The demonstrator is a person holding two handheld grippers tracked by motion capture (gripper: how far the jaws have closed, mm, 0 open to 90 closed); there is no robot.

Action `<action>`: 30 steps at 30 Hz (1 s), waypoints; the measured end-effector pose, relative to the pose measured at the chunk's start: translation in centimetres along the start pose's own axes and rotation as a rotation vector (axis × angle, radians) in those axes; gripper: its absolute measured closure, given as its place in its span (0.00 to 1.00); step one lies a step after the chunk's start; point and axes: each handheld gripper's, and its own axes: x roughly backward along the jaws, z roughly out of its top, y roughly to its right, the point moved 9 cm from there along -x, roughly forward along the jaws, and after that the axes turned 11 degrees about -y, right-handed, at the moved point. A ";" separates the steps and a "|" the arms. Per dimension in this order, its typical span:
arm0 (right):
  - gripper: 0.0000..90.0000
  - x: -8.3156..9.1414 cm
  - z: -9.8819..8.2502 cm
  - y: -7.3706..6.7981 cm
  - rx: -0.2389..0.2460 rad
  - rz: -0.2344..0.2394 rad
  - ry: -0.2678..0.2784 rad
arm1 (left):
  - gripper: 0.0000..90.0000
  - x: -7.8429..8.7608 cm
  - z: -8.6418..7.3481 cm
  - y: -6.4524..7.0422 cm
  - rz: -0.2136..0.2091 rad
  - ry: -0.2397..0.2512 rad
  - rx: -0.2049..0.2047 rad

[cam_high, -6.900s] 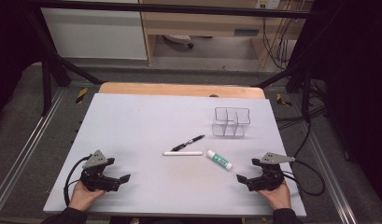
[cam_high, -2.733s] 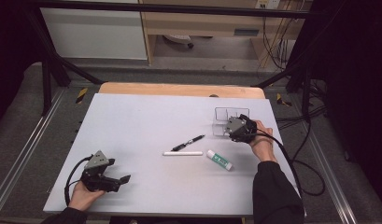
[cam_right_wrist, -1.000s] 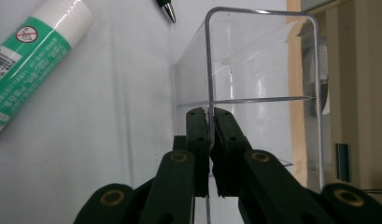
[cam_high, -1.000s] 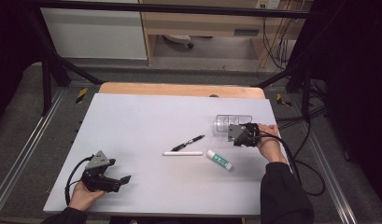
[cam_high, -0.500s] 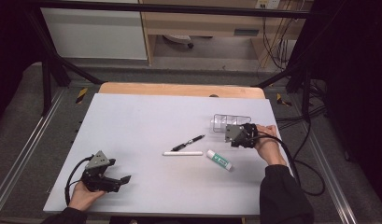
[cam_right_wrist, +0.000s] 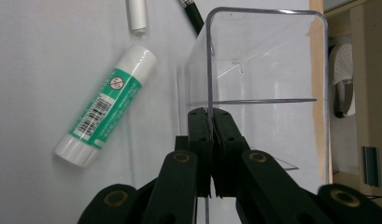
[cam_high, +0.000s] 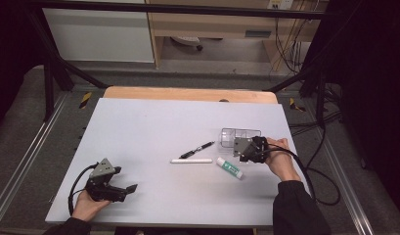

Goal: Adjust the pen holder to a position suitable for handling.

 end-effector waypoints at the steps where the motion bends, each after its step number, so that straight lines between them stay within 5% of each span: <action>1: 0.97 0.0 0.0 -0.2 -0.001 0.006 -0.001 | 0.06 0.0 0.0 0.0 0.000 -0.001 0.000; 15: 0.94 -0.5 0.1 0.1 -0.024 0.010 -0.003 | 0.06 0.0 0.0 0.0 0.000 -0.004 -0.003; 30: 0.86 -1.7 0.1 2.3 -0.122 -0.034 0.008 | 0.06 -0.1 -0.1 0.0 -0.003 -0.008 -0.001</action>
